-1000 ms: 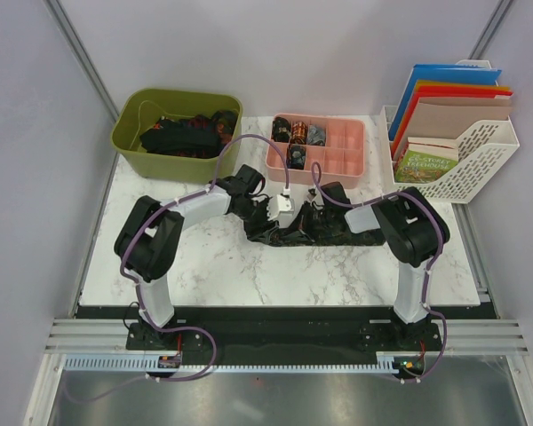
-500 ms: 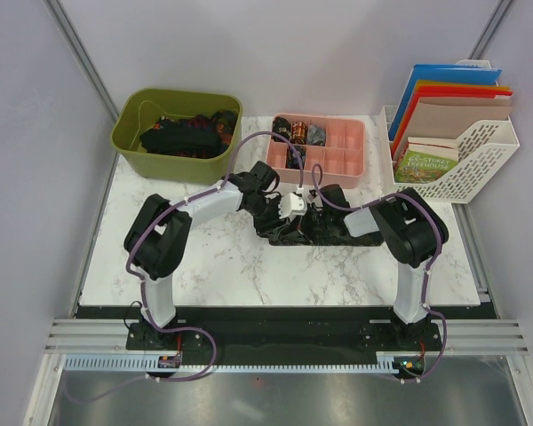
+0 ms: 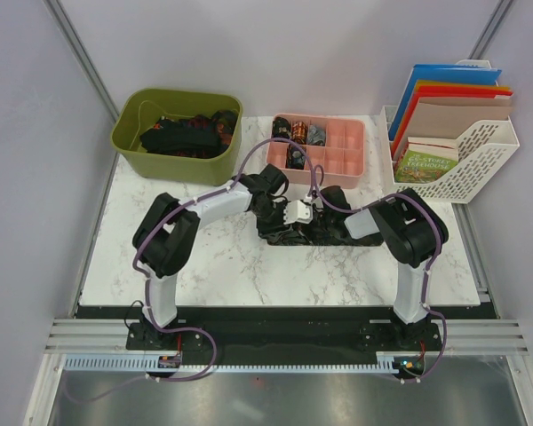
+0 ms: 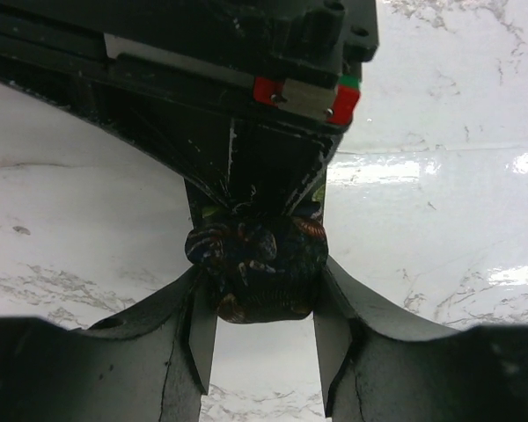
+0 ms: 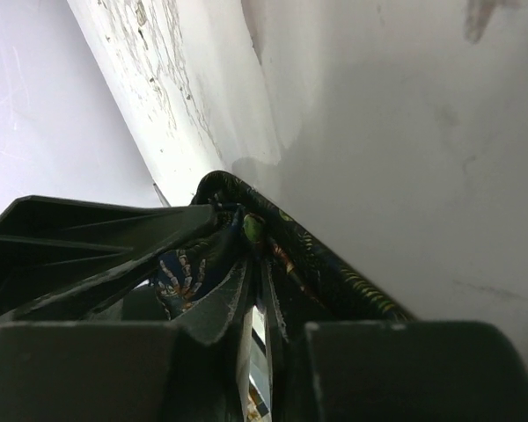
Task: Roll the ties
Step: Roll the tie at the center of the board.
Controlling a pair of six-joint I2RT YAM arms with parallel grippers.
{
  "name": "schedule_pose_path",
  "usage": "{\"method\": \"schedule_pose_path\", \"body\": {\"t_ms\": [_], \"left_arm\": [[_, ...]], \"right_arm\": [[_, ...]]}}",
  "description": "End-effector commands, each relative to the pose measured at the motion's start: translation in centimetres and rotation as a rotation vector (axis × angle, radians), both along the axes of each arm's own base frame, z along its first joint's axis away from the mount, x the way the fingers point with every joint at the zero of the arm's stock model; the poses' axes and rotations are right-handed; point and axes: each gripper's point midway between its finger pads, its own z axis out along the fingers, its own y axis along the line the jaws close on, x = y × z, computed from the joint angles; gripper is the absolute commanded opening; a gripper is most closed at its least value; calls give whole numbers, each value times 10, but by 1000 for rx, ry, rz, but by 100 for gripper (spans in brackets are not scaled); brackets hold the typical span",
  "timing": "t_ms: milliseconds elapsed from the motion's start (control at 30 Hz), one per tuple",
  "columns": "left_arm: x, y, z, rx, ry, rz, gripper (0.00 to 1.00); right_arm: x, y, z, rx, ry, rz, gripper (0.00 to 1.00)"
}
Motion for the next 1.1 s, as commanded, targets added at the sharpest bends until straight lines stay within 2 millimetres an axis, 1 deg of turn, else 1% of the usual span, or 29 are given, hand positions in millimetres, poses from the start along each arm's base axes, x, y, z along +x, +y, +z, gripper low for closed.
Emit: {"method": "schedule_pose_path", "body": {"t_ms": [0, 33, 67, 133, 200, 333, 433, 467, 667, 800, 833, 967, 1033, 1067], "left_arm": [[-26, 10, -62, 161, 86, -115, 27], [-30, 14, -63, 186, 109, -117, 26], [-26, 13, -62, 192, 107, -117, 25], [-27, 19, -70, 233, 122, -130, 24], [-28, 24, -72, 260, 130, -140, 23], [-34, 31, -79, 290, 152, -148, 19], [-34, 32, -80, 294, 157, -147, 18], [-34, 32, -80, 295, 156, -147, 18], [-33, 30, -79, 289, 159, -143, 17], [-34, 30, -78, 289, 161, -144, 17], [-34, 31, -78, 290, 162, -144, 17], [-34, 31, -78, 289, 164, -141, 17], [-34, 31, -77, 289, 165, -139, 17], [-35, 31, -77, 287, 167, -141, 17]], "right_arm": [[-14, 4, -10, -28, 43, 35, 20], [-13, 3, -8, -23, 39, 36, 21], [-12, 1, -5, -20, 36, 34, 22], [-6, -5, 1, -15, 24, 27, 25], [-1, -11, 9, -14, 7, 33, 28], [0, -21, 19, -18, -5, 47, 30], [-2, -25, 28, -2, -29, 62, 34], [-2, -27, 30, 1, -37, 62, 37], [-4, -28, 39, 21, -60, 75, 46], [-3, -30, 44, 53, -60, 59, 46], [0, -30, 48, 64, -74, 50, 47], [-1, -31, 51, 100, -70, 28, 46], [3, -32, 56, 120, -96, 15, 46], [1, -33, 55, 122, -89, 9, 47]]}}
